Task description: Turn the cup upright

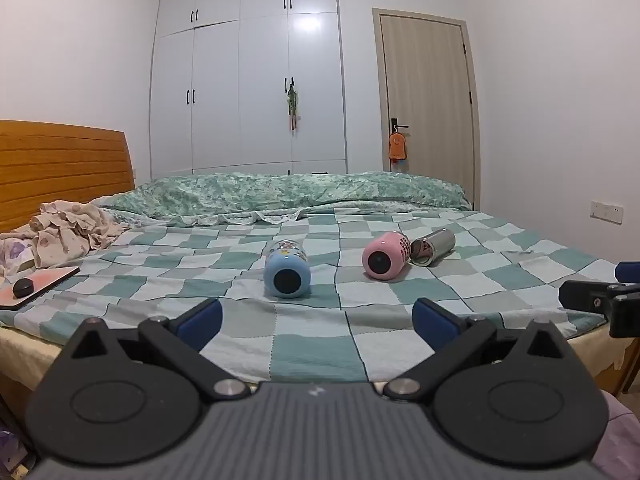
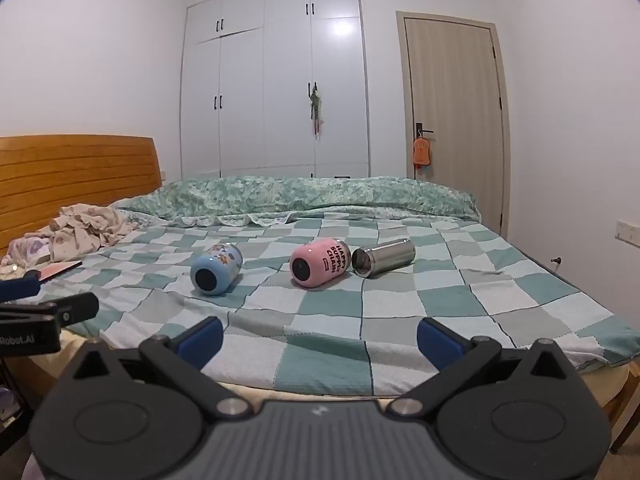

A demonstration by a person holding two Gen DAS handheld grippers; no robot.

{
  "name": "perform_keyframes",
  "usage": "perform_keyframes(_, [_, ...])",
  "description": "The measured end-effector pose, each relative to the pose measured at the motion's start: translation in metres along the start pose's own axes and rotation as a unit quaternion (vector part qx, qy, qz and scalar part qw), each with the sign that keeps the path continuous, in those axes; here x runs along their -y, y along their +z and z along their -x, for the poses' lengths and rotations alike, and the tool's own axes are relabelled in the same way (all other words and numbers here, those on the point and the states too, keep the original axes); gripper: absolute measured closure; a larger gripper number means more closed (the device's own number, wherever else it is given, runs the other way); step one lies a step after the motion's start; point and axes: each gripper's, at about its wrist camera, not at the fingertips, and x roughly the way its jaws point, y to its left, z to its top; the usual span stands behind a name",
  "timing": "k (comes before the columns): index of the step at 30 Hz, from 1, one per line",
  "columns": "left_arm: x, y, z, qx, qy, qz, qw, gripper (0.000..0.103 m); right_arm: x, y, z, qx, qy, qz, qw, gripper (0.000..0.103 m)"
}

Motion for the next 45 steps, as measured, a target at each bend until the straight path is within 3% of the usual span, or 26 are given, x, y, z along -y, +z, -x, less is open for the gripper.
perform_keyframes(45, [-0.004, -0.003, 0.002, 0.005, -0.006, 0.007, 0.9999, 0.000, 0.001, 0.001, 0.005, 0.011, 0.001, 0.001, 1.000, 0.000])
